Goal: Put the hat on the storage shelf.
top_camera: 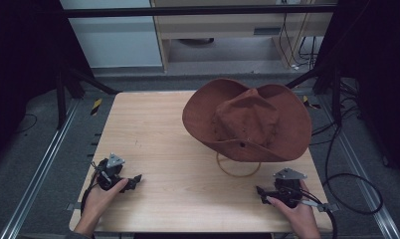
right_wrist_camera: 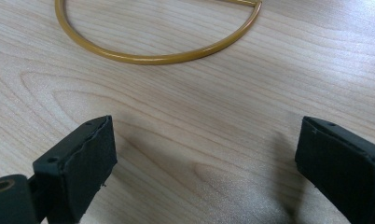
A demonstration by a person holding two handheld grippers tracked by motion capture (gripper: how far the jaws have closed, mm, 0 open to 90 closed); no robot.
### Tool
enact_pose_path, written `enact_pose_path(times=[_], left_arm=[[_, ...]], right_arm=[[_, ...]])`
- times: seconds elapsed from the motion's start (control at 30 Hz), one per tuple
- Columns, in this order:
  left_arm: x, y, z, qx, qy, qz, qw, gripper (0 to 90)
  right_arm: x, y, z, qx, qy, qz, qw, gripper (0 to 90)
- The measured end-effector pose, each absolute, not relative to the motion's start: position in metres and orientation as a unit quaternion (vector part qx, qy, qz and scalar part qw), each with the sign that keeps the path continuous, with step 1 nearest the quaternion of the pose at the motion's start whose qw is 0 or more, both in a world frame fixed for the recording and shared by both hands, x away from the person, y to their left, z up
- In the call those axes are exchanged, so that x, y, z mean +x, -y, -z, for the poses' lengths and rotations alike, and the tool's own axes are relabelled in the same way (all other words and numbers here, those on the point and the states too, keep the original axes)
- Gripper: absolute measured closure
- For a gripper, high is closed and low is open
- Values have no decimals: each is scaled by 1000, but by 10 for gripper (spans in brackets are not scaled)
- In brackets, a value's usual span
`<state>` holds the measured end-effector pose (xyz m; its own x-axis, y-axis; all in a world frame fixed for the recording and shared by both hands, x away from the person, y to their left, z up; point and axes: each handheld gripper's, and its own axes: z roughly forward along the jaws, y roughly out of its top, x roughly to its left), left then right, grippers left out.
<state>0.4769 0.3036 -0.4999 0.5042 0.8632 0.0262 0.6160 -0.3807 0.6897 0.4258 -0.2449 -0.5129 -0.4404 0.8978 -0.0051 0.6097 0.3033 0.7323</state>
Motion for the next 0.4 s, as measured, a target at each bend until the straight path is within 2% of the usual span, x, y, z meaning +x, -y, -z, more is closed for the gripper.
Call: enact_pose_path(times=[0.4], left_arm=[[476,-307,508,799,-458,-202,333,16]], right_arm=[[426,245,513,484,-779,-338,213,54]])
